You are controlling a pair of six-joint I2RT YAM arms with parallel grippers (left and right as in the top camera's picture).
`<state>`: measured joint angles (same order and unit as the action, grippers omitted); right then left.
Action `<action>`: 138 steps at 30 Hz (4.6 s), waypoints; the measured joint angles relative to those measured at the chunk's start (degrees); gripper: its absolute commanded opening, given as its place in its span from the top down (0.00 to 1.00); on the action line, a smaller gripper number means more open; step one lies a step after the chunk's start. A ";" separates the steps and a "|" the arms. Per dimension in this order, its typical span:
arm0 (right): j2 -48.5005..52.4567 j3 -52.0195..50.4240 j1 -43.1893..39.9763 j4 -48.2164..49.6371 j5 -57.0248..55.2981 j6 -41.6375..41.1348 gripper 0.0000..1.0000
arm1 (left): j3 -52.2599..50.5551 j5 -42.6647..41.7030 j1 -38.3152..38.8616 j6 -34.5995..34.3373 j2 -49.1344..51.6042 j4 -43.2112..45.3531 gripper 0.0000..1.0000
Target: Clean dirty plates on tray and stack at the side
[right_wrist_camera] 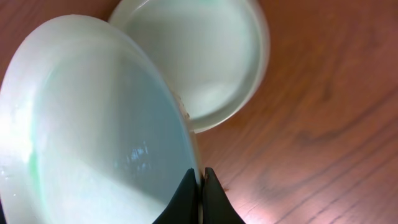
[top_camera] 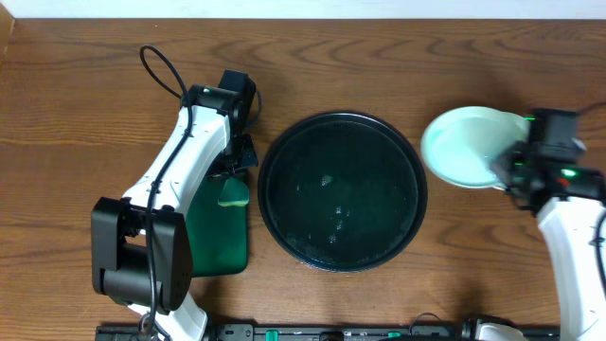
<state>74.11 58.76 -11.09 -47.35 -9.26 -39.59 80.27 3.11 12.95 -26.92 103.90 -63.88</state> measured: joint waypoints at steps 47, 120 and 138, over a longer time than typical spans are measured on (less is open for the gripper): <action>19.30 0.04 -11.10 17.97 20.83 9.29 0.13 | 0.00 0.00 0.00 0.72 0.00 -1.51 0.93; -29.66 12.55 23.02 -11.89 20.44 44.41 0.01 | -14.86 -3.91 -3.54 13.51 -47.60 8.81 0.31; -49.09 12.55 23.02 -19.74 9.66 51.74 0.01 | -14.45 -3.87 -1.79 22.82 -89.68 -12.90 0.22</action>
<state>25.02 71.31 11.92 -67.09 0.40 12.14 65.82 -0.75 11.16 -4.10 14.22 -76.77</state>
